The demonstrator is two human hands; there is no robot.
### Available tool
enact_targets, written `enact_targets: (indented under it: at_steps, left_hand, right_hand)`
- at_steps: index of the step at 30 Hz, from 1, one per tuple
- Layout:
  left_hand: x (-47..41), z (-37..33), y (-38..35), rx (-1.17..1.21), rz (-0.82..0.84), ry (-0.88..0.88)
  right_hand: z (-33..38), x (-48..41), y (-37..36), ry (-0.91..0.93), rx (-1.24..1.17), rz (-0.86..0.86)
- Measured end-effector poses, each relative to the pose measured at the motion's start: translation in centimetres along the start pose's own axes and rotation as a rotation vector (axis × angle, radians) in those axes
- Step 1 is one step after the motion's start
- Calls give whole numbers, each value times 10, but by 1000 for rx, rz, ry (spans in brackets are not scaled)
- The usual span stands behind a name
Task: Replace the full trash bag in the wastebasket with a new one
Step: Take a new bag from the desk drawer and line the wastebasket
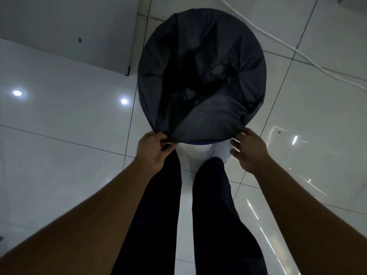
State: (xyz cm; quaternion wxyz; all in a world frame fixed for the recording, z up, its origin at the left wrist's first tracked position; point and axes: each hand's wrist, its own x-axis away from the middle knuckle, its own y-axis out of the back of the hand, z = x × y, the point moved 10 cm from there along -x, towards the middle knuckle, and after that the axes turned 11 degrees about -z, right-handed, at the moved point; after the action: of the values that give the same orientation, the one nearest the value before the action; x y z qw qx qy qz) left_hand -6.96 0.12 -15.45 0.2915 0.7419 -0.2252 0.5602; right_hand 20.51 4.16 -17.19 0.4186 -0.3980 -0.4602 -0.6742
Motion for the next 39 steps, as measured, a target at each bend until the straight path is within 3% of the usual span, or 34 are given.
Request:
enact_targets:
  at_steps: [3,10,16,21,25,31,39]
  left_hand:
    - [-2,4,2,-69,-11,2]
    - [-1,19,8,-308,-56,36]
    - [8,29,3,-175,-35,71]
    - [13,36,6,-90,10,118]
    - [14,43,9,-9,40,177]
    - [11,36,10,-43,8,100]
    - [-5,35,20,-117,-39,119]
  right_hand:
    - [-2,-1,1,1,71,4]
    - [-10,0,-7,-75,-64,74]
    - [-26,8,-20,-202,-253,111]
    - [-29,18,-19,-45,51,300]
    - [-39,16,-13,-147,-11,227]
    - [-44,12,-15,-58,184,148]
    - [-48,3,-20,-110,92,51]
